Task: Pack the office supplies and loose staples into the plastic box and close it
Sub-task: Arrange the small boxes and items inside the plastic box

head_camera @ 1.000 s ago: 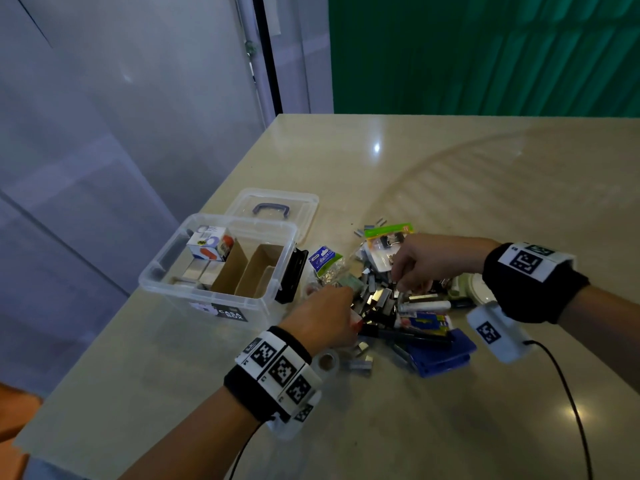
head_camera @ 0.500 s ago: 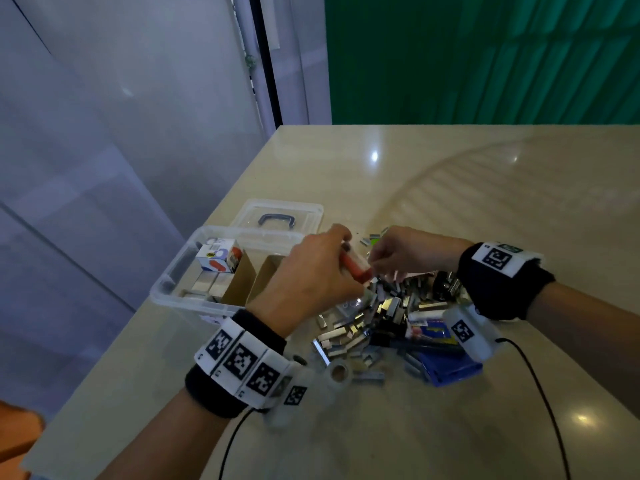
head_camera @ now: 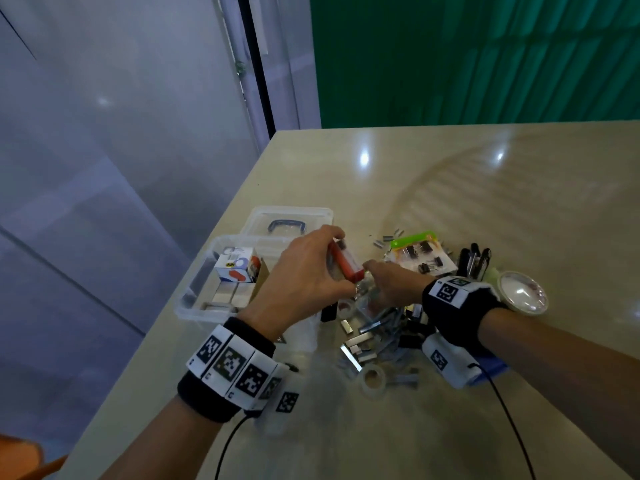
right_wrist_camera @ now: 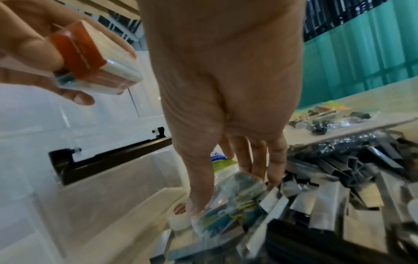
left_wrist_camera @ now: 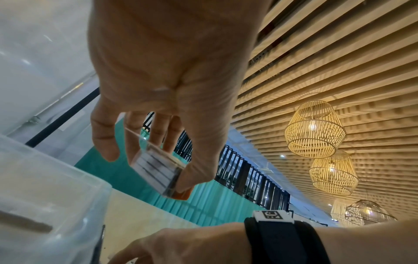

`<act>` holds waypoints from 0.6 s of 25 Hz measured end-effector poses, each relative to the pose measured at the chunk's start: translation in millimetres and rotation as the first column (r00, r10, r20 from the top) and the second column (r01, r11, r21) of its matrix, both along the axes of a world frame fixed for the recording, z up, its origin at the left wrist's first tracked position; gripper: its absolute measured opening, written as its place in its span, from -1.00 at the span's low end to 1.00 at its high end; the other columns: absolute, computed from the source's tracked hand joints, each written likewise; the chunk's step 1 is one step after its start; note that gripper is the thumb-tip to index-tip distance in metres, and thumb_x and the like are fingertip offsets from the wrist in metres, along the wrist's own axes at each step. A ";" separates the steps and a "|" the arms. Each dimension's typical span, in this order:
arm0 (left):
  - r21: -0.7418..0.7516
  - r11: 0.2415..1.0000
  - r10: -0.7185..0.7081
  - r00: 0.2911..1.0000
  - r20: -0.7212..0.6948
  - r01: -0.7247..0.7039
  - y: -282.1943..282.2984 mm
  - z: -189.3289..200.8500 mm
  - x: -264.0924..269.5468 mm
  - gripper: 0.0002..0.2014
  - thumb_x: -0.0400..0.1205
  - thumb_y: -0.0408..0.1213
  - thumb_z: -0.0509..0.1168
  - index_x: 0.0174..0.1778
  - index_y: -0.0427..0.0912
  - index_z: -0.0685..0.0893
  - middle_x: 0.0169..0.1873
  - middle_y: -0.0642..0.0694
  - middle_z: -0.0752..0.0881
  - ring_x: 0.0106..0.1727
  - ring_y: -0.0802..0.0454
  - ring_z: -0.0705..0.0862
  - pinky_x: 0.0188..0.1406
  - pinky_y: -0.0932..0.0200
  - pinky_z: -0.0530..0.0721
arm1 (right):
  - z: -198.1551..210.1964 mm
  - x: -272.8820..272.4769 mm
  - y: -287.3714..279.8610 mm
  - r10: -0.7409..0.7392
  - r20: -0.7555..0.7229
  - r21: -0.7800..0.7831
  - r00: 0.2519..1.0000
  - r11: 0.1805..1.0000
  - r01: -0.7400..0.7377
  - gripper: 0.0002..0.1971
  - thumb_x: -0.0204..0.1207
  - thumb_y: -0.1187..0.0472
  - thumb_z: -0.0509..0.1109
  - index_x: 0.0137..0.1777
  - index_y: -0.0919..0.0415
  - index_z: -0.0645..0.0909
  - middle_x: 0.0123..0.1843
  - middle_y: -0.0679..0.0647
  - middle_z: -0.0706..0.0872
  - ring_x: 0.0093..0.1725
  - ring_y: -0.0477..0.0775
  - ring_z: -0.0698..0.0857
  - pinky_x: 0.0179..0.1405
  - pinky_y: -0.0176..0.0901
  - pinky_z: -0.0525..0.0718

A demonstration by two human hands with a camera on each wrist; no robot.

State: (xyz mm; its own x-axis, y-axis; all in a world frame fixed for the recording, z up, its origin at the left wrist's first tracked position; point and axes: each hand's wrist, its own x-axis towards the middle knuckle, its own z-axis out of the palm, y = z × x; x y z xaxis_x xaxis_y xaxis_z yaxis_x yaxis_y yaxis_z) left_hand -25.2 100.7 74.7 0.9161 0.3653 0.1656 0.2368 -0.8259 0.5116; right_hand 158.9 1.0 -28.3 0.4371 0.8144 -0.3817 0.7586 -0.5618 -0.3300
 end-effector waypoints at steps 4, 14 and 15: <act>0.007 0.999 -0.040 0.998 0.039 0.040 15.9 0.2 -3.7 -0.27 0.24 0.06 0.50 0.37 -0.02 0.56 0.08 0.10 0.66 0.01 0.11 0.63 0.09 0.14 0.69 | 4.6 -0.1 0.0 -0.037 0.010 0.000 0.999 0.999 0.037 -0.17 0.38 0.08 0.68 0.57 0.27 0.35 0.24 0.17 0.62 0.10 0.10 0.58 -0.18 -0.23 0.54; -0.169 0.982 -0.070 0.996 0.063 0.080 38.2 -9.2 -25.6 -0.30 0.45 -0.08 0.53 0.51 0.08 0.43 0.28 0.08 0.58 0.22 0.07 0.60 0.22 -0.05 0.72 | 8.2 -14.0 -20.0 0.035 0.021 -0.060 0.999 0.998 -0.034 -0.60 0.30 0.05 0.70 0.13 0.04 0.71 0.12 -0.03 0.67 -0.02 -0.05 0.60 -0.23 -0.25 0.53; -0.177 0.981 -0.072 0.995 0.063 0.083 40.8 -9.0 -26.6 -0.31 0.47 -0.07 0.52 0.52 0.09 0.42 0.28 0.09 0.57 0.22 0.07 0.60 0.22 -0.03 0.72 | 14.5 -14.0 -22.1 0.024 0.005 -0.015 1.000 1.000 -0.024 -0.71 0.31 0.06 0.69 -0.03 0.06 0.72 0.00 -0.02 0.71 -0.11 -0.02 0.64 -0.30 -0.24 0.52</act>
